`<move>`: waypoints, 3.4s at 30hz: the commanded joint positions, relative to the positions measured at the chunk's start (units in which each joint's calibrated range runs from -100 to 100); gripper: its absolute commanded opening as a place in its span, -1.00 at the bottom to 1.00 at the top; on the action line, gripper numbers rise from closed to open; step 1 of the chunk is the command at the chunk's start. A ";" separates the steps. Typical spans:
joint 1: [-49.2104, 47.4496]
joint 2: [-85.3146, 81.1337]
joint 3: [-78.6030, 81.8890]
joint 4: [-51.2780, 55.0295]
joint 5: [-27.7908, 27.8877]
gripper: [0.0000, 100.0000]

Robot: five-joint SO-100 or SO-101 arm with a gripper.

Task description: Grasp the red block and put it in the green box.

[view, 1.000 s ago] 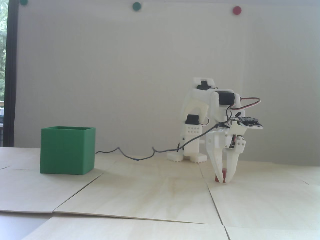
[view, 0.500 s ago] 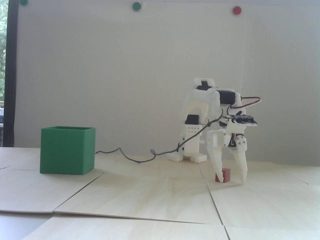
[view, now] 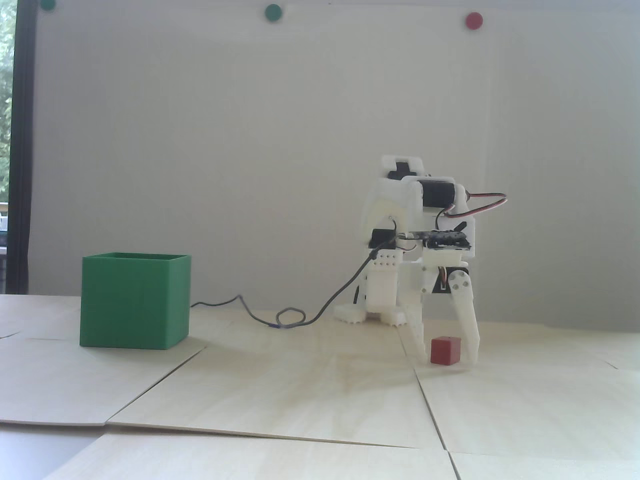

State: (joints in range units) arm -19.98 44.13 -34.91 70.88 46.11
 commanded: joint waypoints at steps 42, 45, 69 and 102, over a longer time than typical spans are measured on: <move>-0.64 -23.16 24.00 -10.76 -4.52 -0.58; -0.72 -24.03 25.24 -11.94 -4.52 -0.58; -0.48 -31.45 34.03 -12.03 -5.82 -0.58; -2.73 -35.09 36.96 -10.68 -7.69 -0.58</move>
State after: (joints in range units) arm -22.05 15.98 2.42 57.24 38.86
